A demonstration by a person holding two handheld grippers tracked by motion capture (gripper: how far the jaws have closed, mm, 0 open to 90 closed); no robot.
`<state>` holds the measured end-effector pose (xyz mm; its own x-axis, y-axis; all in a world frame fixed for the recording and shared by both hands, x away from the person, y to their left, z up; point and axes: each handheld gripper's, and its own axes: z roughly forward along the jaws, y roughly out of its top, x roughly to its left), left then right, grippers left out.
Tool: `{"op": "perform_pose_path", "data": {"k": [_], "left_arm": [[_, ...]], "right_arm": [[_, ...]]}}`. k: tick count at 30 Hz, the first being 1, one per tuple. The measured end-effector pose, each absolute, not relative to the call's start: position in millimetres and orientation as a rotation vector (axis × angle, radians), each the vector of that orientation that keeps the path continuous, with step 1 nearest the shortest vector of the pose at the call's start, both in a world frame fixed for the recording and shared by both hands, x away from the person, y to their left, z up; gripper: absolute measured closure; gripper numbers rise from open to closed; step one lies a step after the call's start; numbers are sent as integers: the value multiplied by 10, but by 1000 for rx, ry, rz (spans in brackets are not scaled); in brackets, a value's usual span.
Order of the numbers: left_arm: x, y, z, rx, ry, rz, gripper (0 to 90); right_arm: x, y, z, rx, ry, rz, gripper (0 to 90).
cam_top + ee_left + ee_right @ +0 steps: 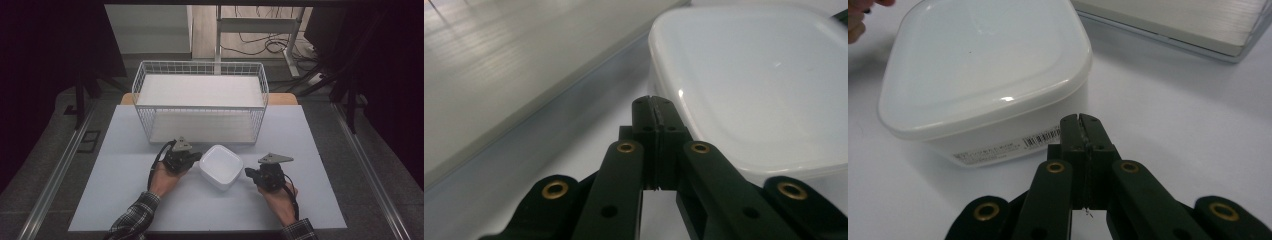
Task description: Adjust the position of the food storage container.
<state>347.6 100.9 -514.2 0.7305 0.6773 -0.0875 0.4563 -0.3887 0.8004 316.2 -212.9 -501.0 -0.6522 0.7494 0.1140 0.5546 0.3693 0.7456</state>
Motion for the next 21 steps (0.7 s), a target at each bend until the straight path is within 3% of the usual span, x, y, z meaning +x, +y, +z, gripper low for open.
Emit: {"op": "perform_pose_path", "data": {"k": [5,21], "left_arm": [[3358,1021,-5203,2075,860,270,900],[2883,1235,-5130,2145,891,333,897]], "right_arm": [[3212,-2069,-5015,1160,2388,1164,890],[3303,-1763,-5037,1132,2469,1206,891]]}}
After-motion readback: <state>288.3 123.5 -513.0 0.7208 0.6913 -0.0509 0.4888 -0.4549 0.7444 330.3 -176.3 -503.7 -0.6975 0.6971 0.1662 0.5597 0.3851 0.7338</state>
